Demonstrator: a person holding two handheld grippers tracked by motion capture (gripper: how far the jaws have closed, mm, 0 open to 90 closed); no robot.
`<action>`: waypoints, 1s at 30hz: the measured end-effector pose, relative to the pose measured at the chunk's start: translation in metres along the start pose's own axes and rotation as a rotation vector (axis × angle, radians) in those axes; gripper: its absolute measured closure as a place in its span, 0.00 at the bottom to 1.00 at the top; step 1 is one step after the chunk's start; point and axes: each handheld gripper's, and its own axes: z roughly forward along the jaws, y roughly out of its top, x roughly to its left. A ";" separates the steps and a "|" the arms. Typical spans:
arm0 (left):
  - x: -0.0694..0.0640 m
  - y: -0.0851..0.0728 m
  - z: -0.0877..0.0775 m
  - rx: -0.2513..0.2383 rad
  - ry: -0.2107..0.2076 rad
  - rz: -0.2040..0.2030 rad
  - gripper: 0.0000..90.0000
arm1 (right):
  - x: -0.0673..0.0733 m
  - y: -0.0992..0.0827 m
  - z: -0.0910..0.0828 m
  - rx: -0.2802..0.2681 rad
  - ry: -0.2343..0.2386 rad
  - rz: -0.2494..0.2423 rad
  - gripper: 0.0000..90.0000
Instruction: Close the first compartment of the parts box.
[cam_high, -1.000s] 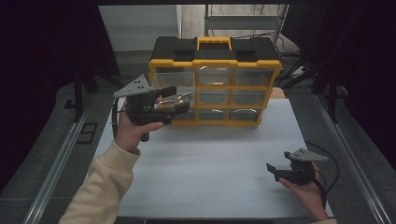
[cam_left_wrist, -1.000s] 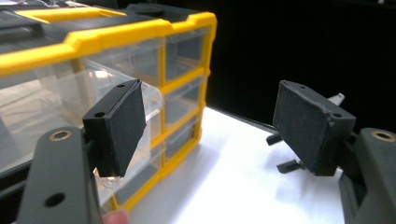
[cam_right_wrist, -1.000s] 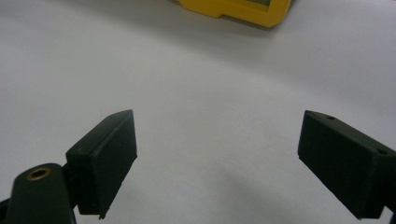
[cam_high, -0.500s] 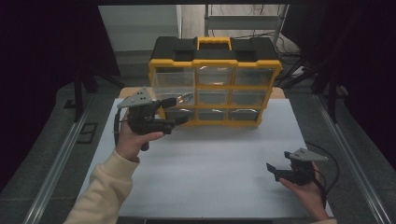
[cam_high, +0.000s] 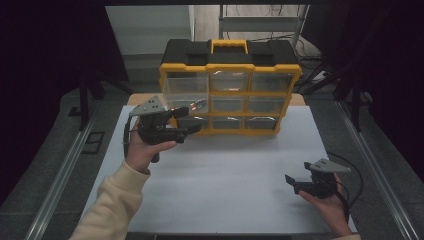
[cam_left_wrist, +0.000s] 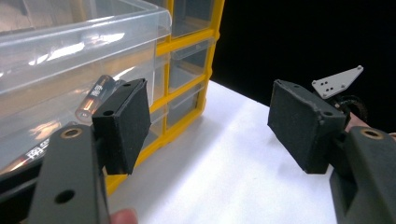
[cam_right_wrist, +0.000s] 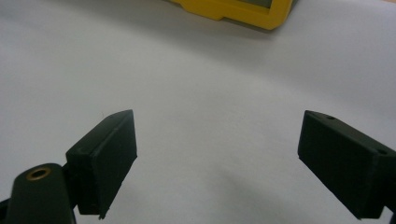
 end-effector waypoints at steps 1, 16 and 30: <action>0.000 0.000 0.000 0.004 0.005 0.003 0.35 | 0.000 0.000 0.000 -0.001 0.001 -0.002 0.14; 0.014 -0.003 0.004 0.008 0.085 0.021 0.97 | 0.000 0.000 0.000 0.001 -0.002 0.001 0.14; 0.027 -0.003 0.015 0.060 0.151 0.024 1.00 | 0.000 0.000 0.000 0.003 -0.002 0.000 0.14</action>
